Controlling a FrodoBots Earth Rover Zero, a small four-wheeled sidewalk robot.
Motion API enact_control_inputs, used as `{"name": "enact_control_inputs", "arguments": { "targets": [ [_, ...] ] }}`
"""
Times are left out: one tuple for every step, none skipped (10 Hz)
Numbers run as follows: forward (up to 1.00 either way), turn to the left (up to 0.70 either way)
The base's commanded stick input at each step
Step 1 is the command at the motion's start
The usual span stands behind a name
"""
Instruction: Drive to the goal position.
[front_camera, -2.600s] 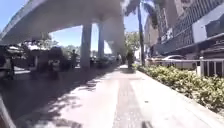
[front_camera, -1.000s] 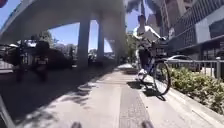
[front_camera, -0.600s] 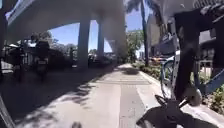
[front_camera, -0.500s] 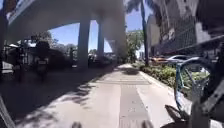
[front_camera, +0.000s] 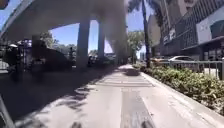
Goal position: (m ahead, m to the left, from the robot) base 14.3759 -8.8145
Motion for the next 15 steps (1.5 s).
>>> {"name": "enact_control_inputs", "arguments": {
  "targets": [
    [0.45, 0.0],
    [0.45, 0.0],
    [0.45, 0.0],
    [0.45, 0.0],
    [0.45, 0.0],
    [0.45, 0.0],
    [0.45, 0.0],
    [0.45, 0.0],
    [0.45, 0.0],
    [0.45, 0.0],
    [0.45, 0.0],
    [0.45, 0.0],
    [0.45, 0.0],
    [0.45, 0.0],
    [0.45, 0.0]
  ]
}}
